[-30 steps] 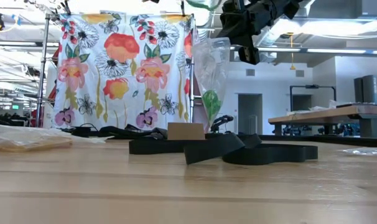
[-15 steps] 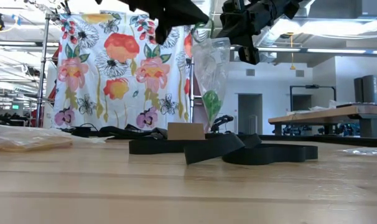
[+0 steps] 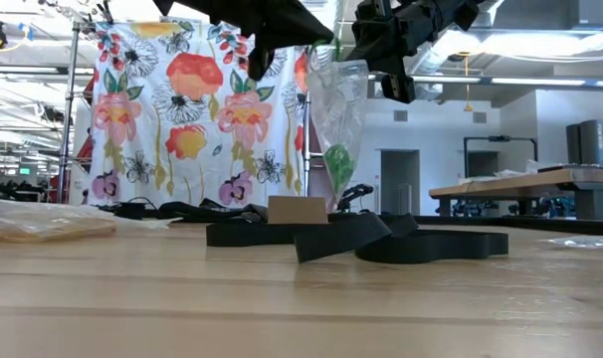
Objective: Sort rubber bands
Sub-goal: Put the green rubber band into the transparent zip bag
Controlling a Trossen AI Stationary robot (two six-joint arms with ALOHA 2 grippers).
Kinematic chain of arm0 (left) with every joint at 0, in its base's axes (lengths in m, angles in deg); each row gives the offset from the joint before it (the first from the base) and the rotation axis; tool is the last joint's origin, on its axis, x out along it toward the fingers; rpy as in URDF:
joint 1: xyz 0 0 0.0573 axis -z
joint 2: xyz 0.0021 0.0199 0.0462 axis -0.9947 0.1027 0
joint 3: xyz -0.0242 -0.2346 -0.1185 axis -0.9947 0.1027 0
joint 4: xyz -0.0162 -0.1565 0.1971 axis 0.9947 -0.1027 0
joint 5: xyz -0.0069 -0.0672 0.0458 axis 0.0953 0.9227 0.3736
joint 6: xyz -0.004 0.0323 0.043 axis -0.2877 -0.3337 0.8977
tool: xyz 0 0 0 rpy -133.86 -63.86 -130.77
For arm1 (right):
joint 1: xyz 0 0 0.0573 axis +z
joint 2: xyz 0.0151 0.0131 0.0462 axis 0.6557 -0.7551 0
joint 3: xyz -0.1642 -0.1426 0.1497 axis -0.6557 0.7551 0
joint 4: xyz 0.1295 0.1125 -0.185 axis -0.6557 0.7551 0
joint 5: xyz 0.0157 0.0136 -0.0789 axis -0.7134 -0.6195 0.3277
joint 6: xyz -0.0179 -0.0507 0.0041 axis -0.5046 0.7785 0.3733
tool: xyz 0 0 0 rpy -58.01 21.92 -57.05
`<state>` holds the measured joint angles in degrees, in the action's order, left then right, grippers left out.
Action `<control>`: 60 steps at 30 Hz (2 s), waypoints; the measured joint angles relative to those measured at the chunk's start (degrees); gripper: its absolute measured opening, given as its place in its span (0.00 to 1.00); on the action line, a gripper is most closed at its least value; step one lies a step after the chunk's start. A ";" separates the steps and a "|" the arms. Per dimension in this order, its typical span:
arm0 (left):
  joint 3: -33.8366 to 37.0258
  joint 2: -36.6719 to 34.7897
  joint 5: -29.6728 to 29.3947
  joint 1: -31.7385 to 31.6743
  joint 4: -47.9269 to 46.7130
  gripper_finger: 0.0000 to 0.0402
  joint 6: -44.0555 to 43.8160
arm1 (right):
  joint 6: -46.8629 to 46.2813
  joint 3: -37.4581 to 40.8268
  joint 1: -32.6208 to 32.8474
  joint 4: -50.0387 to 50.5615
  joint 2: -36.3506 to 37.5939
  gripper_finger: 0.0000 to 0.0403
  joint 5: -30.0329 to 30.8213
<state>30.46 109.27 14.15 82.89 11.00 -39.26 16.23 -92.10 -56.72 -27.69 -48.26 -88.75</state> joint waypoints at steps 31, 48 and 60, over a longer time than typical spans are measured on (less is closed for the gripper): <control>-0.02 0.00 5.12 0.48 1.68 0.43 3.35 | -0.13 0.00 0.00 0.02 -0.02 0.00 0.00; -0.13 2.87 2.12 22.40 -2.01 0.43 27.78 | 0.02 0.00 -0.02 0.01 -0.02 0.00 0.01; -0.78 20.03 -10.20 19.16 7.79 0.43 29.09 | -0.02 0.00 -0.02 0.02 0.01 0.00 0.00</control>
<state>29.69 129.30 3.95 102.05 18.78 -10.17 16.21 -92.10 -56.74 -27.67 -48.25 -88.75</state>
